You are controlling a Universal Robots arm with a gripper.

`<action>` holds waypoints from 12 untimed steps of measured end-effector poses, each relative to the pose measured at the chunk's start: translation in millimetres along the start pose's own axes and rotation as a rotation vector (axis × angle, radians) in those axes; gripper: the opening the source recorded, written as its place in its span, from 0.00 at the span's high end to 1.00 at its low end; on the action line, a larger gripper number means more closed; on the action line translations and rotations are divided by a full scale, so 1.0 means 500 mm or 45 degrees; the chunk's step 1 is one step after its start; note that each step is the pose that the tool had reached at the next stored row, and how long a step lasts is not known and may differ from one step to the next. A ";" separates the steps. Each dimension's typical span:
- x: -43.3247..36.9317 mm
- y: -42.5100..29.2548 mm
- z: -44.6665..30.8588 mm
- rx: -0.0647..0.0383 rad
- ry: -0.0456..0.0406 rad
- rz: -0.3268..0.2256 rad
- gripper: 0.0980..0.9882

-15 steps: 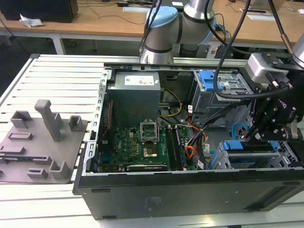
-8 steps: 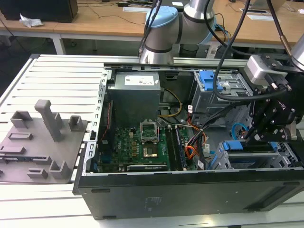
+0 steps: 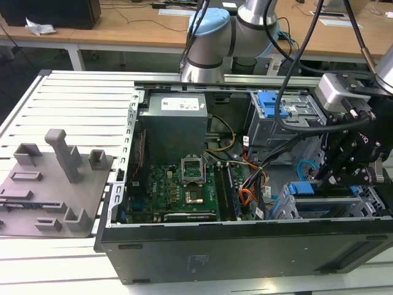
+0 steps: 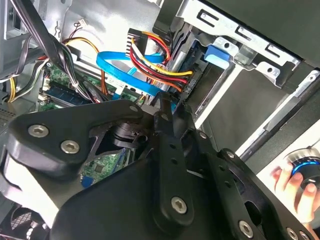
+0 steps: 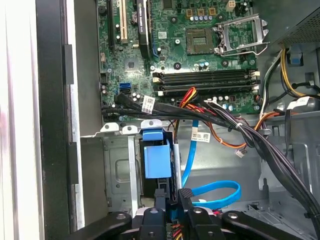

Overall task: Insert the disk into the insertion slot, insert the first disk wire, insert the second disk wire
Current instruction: 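Insert the second disk wire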

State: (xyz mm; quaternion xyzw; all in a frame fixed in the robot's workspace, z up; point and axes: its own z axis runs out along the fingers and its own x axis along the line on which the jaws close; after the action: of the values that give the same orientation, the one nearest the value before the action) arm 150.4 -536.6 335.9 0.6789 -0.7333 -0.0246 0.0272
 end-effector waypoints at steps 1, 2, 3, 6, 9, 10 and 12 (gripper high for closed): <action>0.000 0.000 -0.002 0.000 0.000 0.000 0.85; 0.000 0.000 -0.005 0.000 0.000 0.000 0.85; 0.000 0.001 -0.009 0.000 0.000 0.000 0.85; 0.000 0.002 -0.028 0.000 0.000 0.000 0.85; -0.002 0.004 -0.047 0.000 0.000 0.000 0.99; -0.002 0.004 -0.054 0.000 0.000 0.000 0.99; -0.002 0.005 -0.064 0.001 0.000 0.000 0.99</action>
State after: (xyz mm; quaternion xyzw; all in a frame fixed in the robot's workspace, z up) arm 150.4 -535.4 368.1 0.6790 -0.7333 -0.0245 0.0269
